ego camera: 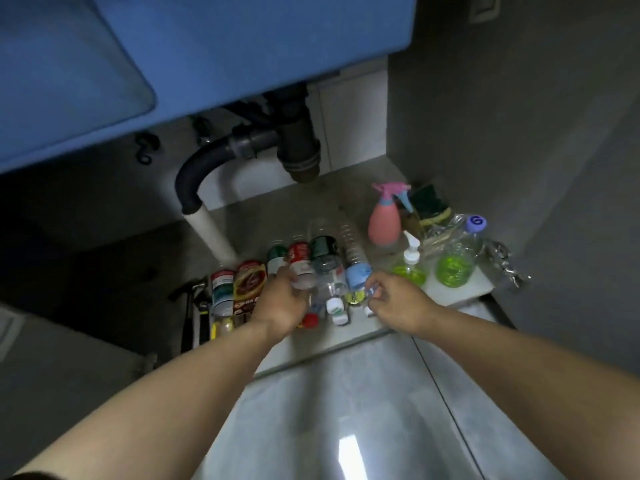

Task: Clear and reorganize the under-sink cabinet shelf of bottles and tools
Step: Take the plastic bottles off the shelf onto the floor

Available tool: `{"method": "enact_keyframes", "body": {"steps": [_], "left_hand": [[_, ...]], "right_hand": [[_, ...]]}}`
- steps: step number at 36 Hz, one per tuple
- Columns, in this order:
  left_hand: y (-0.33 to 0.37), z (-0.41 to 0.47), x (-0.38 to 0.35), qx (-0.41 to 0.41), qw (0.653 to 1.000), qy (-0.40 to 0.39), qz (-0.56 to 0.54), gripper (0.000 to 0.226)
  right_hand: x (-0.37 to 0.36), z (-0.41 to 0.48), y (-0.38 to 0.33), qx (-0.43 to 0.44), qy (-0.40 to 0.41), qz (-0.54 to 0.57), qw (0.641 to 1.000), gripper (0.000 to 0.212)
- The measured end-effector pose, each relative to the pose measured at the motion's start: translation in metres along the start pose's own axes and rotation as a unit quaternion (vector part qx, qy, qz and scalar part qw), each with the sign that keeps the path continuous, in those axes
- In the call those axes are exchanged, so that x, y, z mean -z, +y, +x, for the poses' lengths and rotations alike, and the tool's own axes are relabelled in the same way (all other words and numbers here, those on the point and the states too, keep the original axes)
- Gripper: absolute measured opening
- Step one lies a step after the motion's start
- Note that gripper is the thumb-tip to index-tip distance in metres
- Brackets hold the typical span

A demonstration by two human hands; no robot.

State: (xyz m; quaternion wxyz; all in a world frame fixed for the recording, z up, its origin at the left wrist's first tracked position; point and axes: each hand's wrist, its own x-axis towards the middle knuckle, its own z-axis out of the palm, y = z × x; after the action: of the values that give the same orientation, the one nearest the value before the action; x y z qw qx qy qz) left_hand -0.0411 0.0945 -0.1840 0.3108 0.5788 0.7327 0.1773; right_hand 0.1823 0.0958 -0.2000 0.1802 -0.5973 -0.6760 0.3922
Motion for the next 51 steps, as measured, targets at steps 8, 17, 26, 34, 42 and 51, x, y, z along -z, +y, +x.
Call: {"method": "enact_keyframes", "body": {"steps": [8,17,26,34,42,51], "left_hand": [[-0.023,-0.003,0.011,0.029,0.998,-0.011,-0.051,0.035],[-0.028,0.036,-0.017,0.038,0.998,-0.011,0.054,0.093],[-0.035,0.053,-0.031,0.015,0.999,0.008,0.046,0.077],[-0.029,0.055,-0.028,0.069,0.994,-0.006,0.079,0.094],[-0.023,0.059,-0.043,0.098,0.987,-0.009,0.124,0.09],[-0.025,0.026,-0.027,0.108,0.994,0.026,-0.023,0.081]], "right_hand": [[-0.023,0.003,-0.033,-0.051,0.032,-0.005,0.998,0.05],[-0.048,0.06,-0.045,-0.139,0.079,-0.003,0.987,0.077],[-0.072,0.079,-0.045,-0.182,0.079,-0.016,0.98,0.07],[-0.061,0.052,-0.046,-0.159,0.074,0.05,0.983,0.032],[-0.033,0.011,-0.034,-0.174,0.045,0.097,0.979,0.075],[-0.006,-0.021,-0.036,-0.152,0.005,0.105,0.983,0.071]]}}
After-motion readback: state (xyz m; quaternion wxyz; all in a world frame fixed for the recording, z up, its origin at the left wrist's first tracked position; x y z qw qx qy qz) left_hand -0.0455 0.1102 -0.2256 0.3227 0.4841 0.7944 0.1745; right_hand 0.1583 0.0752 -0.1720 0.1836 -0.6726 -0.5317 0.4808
